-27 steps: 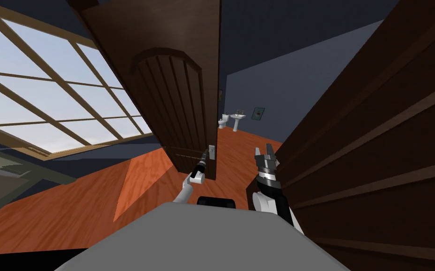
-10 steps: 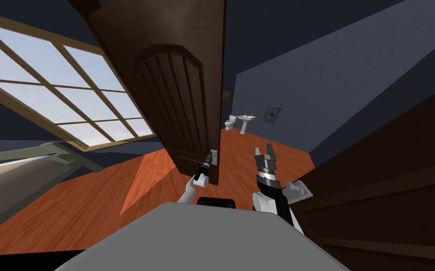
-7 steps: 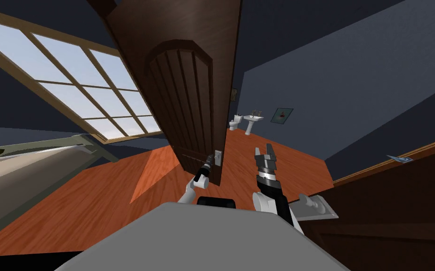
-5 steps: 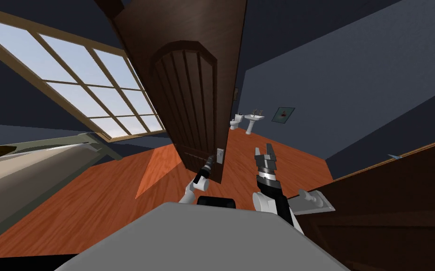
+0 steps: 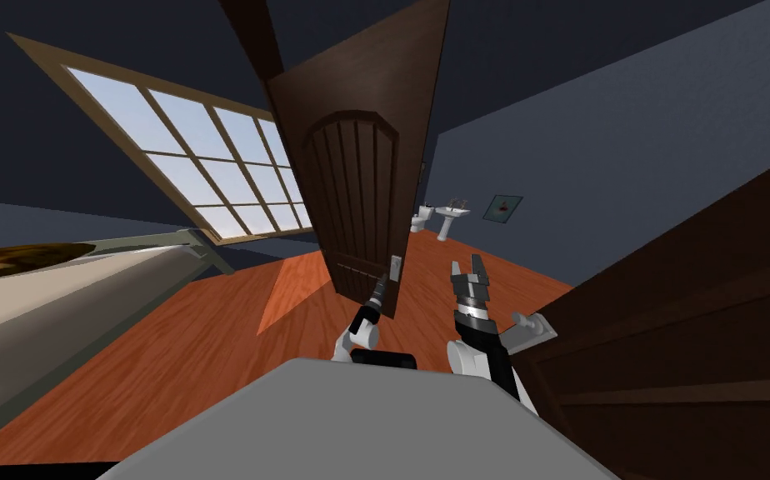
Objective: Push the door open
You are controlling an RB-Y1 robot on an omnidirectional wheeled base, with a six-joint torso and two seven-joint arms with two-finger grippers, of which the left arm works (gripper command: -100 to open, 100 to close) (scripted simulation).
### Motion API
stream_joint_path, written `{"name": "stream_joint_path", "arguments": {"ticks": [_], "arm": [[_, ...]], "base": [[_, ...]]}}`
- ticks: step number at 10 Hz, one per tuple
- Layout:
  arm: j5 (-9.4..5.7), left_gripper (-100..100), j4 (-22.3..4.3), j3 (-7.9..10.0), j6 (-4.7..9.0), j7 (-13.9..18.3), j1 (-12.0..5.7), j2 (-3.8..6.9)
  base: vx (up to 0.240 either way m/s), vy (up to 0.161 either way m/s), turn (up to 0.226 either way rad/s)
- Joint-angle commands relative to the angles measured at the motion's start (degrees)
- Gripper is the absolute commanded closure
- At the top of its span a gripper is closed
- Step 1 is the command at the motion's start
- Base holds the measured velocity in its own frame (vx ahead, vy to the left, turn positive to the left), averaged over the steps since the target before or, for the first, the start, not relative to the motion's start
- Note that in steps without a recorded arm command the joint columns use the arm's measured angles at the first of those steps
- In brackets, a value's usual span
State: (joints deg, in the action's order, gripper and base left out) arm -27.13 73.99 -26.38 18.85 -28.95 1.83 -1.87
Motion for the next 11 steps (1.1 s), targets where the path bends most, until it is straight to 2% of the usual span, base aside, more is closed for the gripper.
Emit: {"name": "stream_joint_path", "arguments": {"ticks": [1, 2, 4, 5, 7, 8, 9, 10, 11], "arm": [[0.00, -100, 0.00, 0.00, 0.00, 0.00, 0.00, 0.00], [0.06, -100, -0.27, 0.16, 0.15, 0.06, -0.25, 1.85], [0.19, -100, -0.68, 0.49, 0.35, 0.26, -0.66, 3.04], [0.26, -100, -0.91, 0.68, 0.47, 0.37, -0.89, 3.15], [0.40, -100, -1.35, 1.04, 0.68, 0.57, -1.34, 2.27], [0.48, -100, -1.61, 1.25, 0.81, 0.70, -1.61, 0.94], [0.52, -100, -1.73, 1.35, 0.87, 0.75, -1.72, 0.08], [0.47, -100, -1.35, 1.32, 0.67, 0.69, -1.56, 0.73], [0.47, 100, -1.35, 1.32, 0.67, 0.69, -1.56, 0.73]], "base": [[-0.062, -0.027, 0.005], [0.099, 0.031, -0.024], [0.216, -0.010, -0.023], [0.229, -0.078, -0.021], [0.212, -0.097, -0.019], [0.173, -0.129, -0.031], [0.149, -0.121, -0.013], [0.062, -0.051, 0.005], [-0.006, 0.003, 0.002]]}}
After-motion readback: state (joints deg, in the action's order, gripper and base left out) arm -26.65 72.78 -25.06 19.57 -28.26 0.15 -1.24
